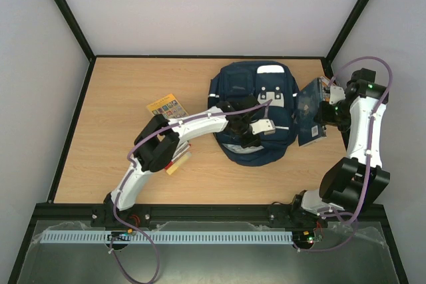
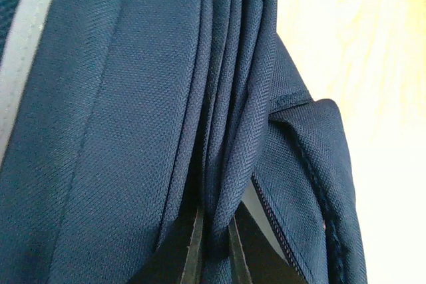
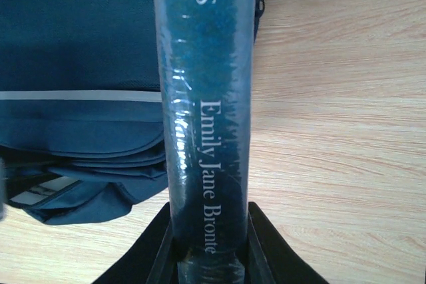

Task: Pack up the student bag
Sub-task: Place the book in the student bag.

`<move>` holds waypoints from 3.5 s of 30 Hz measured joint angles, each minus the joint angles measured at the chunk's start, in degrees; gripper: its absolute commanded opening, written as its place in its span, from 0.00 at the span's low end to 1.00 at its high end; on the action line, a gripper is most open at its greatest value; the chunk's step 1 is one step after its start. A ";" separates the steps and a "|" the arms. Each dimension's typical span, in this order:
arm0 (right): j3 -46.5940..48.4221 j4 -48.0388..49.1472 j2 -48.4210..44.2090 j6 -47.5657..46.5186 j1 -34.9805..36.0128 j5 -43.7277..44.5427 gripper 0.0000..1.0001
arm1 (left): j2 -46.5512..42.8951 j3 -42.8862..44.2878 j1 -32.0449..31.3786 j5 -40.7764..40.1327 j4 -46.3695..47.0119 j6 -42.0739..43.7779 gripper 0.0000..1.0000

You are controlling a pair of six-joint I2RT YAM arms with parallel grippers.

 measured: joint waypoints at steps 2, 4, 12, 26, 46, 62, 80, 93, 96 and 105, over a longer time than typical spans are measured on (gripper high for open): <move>-0.90 0.76 0.07 -0.02 0.00 0.52 0.01 | -1.49 -1.38 0.42 0.00 0.57 -1.29 0.02; -1.22 1.53 0.76 0.00 0.26 0.61 0.01 | -3.87 -3.37 1.25 -0.02 1.20 -2.56 0.02; 3.15 4.33 11.15 1.73 7.26 0.24 0.01 | -12.87 -7.89 6.21 -1.18 2.40 -7.04 0.02; 25.59 6.62 28.04 3.45 12.55 -9.07 0.01 | -13.88 -6.38 13.14 -5.42 5.57 -15.96 0.02; -8.44 2.89 -5.60 -4.17 2.69 -38.18 0.01 | -9.88 0.83 17.49 -8.39 9.35 -23.78 0.03; -19.23 1.99 -4.98 -7.76 11.69 -45.29 0.01 | -9.88 0.94 17.81 -7.08 9.16 -21.18 0.03; -30.40 10.40 -0.04 5.01 18.49 -49.68 0.01 | -9.90 3.93 18.64 -7.52 8.11 -18.32 0.02; -31.01 15.72 3.56 14.16 18.49 -49.75 0.01 | -10.08 5.75 20.65 -4.33 7.54 -16.85 0.02; -30.01 17.31 7.61 14.14 18.49 -49.83 0.01 | -10.51 5.64 20.59 -4.02 6.71 -15.52 0.02; -22.64 19.52 19.30 11.02 22.01 -53.22 0.01 | -13.99 5.64 20.44 -4.81 4.76 -12.81 0.02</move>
